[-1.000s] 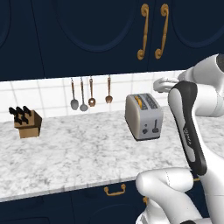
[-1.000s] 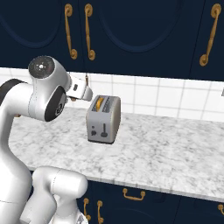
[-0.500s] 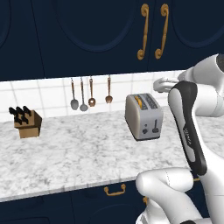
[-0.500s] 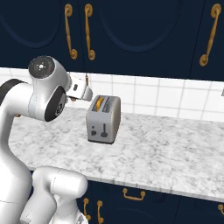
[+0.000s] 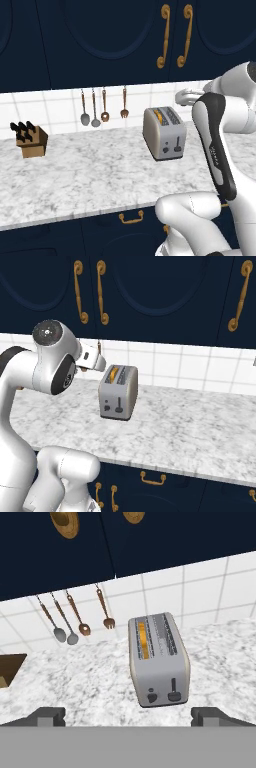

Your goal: Start the toaster. Once the lever pops up, take the bread to the plate on the dining counter.

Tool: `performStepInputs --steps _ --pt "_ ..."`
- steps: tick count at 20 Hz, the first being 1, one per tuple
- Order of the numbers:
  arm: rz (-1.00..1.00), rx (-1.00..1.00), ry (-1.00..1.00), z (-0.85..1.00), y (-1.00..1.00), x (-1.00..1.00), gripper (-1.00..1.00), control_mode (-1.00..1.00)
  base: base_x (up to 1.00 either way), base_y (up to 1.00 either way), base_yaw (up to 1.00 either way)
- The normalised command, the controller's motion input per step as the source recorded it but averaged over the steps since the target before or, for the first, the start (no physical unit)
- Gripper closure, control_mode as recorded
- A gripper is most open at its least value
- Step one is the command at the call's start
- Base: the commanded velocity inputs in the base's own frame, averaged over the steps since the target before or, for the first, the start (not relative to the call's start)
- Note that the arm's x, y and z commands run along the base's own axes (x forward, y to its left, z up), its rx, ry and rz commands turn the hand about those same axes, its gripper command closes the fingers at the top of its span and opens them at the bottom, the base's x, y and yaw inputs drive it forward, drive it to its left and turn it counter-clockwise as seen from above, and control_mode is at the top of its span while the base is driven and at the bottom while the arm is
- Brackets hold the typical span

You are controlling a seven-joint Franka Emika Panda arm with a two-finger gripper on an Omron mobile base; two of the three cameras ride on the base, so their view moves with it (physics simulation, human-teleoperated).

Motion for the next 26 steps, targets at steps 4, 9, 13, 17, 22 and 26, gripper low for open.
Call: performStepInputs --steps 4,9,13,17,22,26 --pt "0.0 0.0 0.0 0.0 0.0 0.0 -1.0 -1.0 0.0 0.0 0.0" --pt "0.0 0.0 0.0 0.0 0.0 0.0 -1.0 -1.0 0.0 0.0 0.0" --pt "0.0 0.0 0.0 0.0 0.0 0.0 -1.0 -1.0 0.0 0.0 0.0" --pt "0.0 0.0 0.0 0.0 0.0 0.0 -1.0 -1.0 0.0 0.0 0.0" --pt "0.0 0.0 0.0 0.0 0.0 0.0 -1.0 -1.0 0.0 0.0 0.0" --pt "0.0 0.0 0.0 0.0 0.0 0.0 -1.0 -1.0 0.0 0.0 0.0"
